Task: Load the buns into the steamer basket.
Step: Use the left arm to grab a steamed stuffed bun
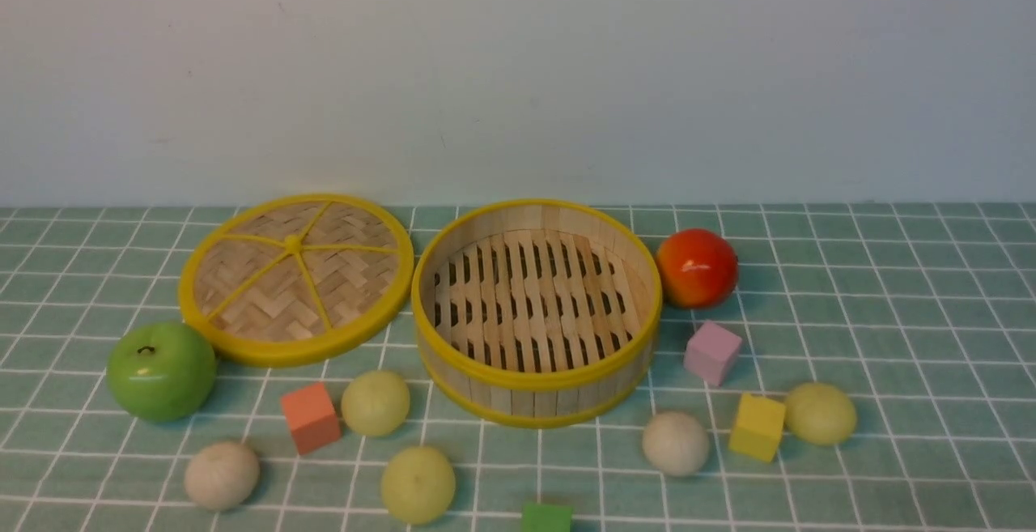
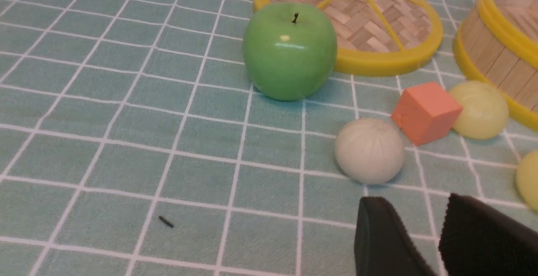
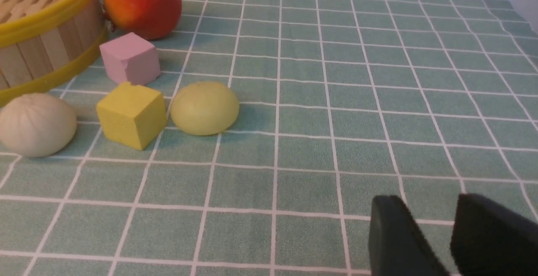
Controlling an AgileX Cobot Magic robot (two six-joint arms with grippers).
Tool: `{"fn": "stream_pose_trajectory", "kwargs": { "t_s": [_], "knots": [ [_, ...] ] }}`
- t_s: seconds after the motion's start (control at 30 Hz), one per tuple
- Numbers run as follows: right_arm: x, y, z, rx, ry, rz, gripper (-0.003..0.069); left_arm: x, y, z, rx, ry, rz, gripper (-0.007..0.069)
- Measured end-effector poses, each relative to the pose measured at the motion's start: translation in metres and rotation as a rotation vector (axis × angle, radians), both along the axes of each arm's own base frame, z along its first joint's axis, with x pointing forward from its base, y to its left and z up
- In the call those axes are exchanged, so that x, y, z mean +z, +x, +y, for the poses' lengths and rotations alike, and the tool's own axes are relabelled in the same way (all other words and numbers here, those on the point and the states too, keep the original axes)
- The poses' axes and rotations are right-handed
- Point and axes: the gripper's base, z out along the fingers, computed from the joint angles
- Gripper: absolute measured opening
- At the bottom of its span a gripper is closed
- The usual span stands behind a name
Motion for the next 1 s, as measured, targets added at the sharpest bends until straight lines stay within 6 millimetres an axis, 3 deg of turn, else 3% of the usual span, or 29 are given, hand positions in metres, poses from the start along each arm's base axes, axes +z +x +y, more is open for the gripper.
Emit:
{"fn": "stream_pose_trajectory", "kwargs": {
  "t_s": [0.2, 0.43, 0.53, 0.83, 1.0],
  "knots": [
    [0.0, 0.0, 0.0, 0.0, 0.001, 0.0, 0.0238, 0.02, 0.003, -0.003, 0.012, -0.281, -0.207, 0.0238],
    [0.0, 0.0, 0.0, 0.0, 0.001, 0.0, 0.0238, 0.042, 0.002, -0.001, 0.009, -0.316, -0.43, 0.0238],
    [0.0, 0.0, 0.0, 0.0, 0.001, 0.0, 0.0238, 0.049, 0.001, -0.001, 0.004, -0.315, -0.404, 0.0238],
    [0.0, 0.0, 0.0, 0.0, 0.001, 0.0, 0.0238, 0.118, -0.019, -0.004, -0.029, -0.294, -0.278, 0.0238],
    [0.0, 0.0, 0.0, 0.0, 0.001, 0.0, 0.0238, 0.126, -0.011, -0.007, -0.023, -0.27, -0.051, 0.0238]
  ]
}}
